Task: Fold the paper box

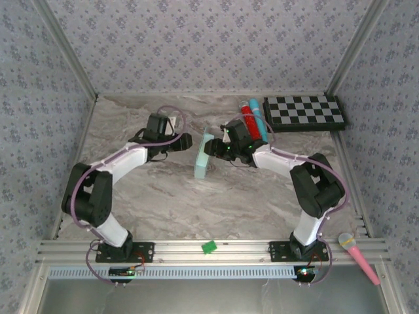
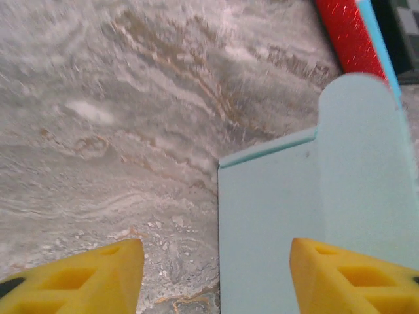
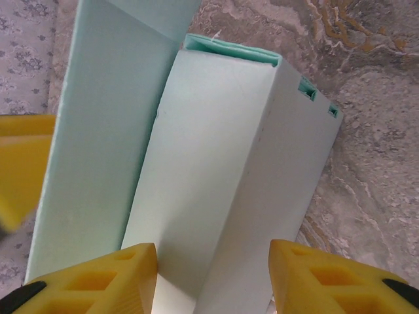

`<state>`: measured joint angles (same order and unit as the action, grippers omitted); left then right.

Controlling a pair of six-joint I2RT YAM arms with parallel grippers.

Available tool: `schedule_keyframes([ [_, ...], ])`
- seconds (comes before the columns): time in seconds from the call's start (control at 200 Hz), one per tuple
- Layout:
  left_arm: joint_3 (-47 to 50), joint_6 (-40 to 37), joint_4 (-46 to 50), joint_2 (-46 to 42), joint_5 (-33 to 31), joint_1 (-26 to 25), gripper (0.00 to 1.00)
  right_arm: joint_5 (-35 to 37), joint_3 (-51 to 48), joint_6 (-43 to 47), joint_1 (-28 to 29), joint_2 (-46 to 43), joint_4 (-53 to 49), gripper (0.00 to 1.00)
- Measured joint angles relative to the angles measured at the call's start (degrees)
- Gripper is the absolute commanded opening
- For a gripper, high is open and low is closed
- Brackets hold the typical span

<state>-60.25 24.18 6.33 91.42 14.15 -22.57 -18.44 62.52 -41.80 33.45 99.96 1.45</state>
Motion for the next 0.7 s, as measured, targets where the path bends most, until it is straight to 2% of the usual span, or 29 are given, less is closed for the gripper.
schedule_keyframes([
  [0.28,-1.0,-2.8,4.9,-4.0,-2.1,-2.1,0.77,0.7,-2.8,2.3,-0.2,-4.7,-0.4,0.5],
  [0.385,-3.1,-4.0,8.6,-4.0,-3.0,-4.0,0.87,2.4,-4.9,2.8,-0.2,-6.6,-0.6,0.5],
  [0.49,-7.9,-5.6,13.6,-3.1,-4.9,-6.7,0.88,4.3,-9.0,2.8,-1.1,-9.2,-1.6,0.5],
  [0.7,-17.2,-8.1,21.3,2.7,-11.3,-12.7,0.88,6.6,-16.0,3.3,-6.7,-13.4,-4.6,0.5],
])
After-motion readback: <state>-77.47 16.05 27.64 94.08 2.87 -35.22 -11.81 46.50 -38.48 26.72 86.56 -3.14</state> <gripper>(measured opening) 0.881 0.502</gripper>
